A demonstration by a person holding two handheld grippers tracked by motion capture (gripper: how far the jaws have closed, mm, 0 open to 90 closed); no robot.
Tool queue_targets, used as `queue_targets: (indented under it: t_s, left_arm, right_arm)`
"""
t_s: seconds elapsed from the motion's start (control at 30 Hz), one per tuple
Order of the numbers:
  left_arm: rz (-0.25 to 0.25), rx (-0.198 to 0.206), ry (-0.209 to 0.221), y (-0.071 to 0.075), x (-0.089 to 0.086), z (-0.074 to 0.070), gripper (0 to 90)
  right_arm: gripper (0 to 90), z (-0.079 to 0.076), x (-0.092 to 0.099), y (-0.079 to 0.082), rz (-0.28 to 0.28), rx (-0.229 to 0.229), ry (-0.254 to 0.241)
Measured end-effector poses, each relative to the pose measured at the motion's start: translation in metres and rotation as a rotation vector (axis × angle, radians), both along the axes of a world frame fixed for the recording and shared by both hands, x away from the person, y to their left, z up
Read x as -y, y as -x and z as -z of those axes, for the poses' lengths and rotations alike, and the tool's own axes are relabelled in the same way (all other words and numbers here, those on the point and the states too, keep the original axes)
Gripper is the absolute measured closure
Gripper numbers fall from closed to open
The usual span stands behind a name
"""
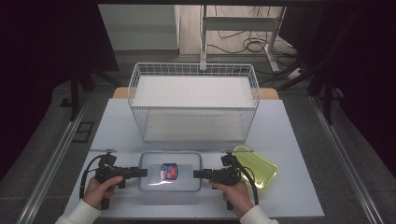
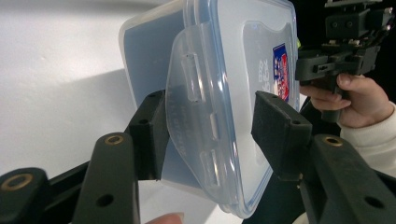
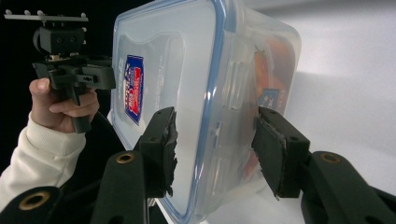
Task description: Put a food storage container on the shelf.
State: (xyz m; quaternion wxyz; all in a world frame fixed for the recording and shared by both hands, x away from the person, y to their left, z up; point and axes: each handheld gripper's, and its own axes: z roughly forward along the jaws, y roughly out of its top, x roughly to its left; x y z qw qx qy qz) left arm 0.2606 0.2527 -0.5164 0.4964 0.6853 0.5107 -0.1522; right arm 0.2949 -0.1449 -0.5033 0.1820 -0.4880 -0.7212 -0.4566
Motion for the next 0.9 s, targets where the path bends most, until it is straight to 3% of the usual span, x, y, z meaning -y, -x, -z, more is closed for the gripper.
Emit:
queue_targets:
  t_s: [0.13, 0.7, 0.9]
  left_arm:
    - [-0.012, 0.0, 0.003, 0.001, 0.0, -0.001, 48.2]
    - [-0.041, 0.036, -0.018, 0.006, 0.003, -0.01, 49.5]
    - [-0.042, 0.063, -0.013, 0.008, 0.002, -0.02, 49.6]
  right_arm:
    - [51.7, 0.0, 0.0, 0.001, 0.017, -0.01, -0.009]
    - [53.2, -0.004, 0.0, 0.005, 0.029, 0.023, -0.006]
    - [53.2, -0.013, -0.001, 0.007, 0.025, 0.062, -0.005]
